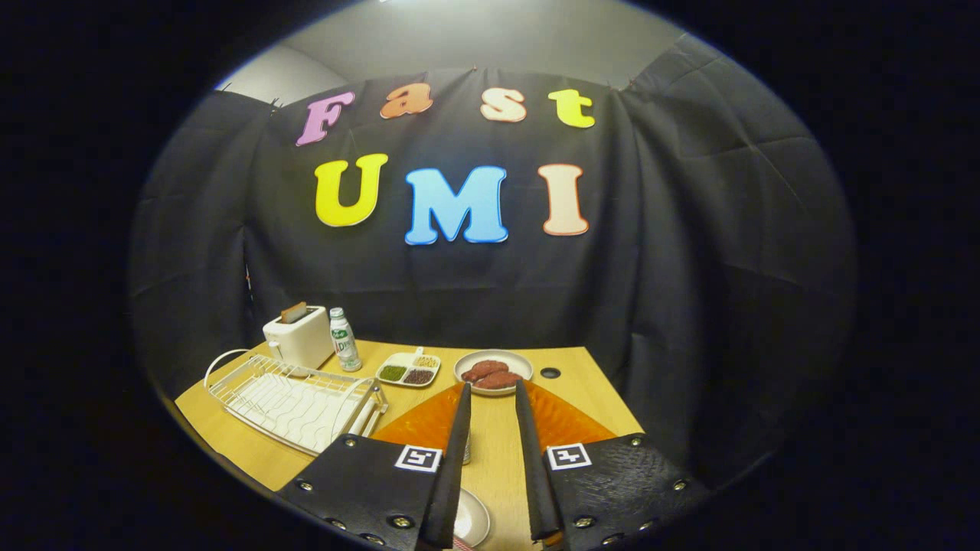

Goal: Take the plate from the dish rack, then take the spoon from the basket and place it into the plate.

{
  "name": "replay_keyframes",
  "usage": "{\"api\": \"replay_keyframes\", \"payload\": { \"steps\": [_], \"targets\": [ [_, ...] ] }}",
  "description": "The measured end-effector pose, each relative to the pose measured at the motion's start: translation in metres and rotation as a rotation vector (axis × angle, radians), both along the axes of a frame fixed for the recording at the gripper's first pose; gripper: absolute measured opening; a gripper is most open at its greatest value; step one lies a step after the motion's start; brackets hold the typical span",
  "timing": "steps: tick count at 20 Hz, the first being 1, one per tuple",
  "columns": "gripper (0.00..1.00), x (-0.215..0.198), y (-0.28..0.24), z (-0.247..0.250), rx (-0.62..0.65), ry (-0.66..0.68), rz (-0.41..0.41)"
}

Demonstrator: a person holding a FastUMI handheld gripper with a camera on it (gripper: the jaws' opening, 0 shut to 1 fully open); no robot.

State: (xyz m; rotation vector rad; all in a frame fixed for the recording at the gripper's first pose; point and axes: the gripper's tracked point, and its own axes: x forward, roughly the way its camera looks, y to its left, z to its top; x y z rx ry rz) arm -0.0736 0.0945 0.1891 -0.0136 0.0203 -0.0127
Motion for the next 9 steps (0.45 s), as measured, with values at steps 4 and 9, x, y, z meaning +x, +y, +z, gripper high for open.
{"api": "replay_keyframes", "payload": {
  "steps": [4,9],
  "targets": [
    [0.99,-0.010,-0.011,0.036,0.049,-0.109,0.007],
    [0.96,0.000,-0.025,0.023,0.048,-0.116,0.008]
  ]
}}
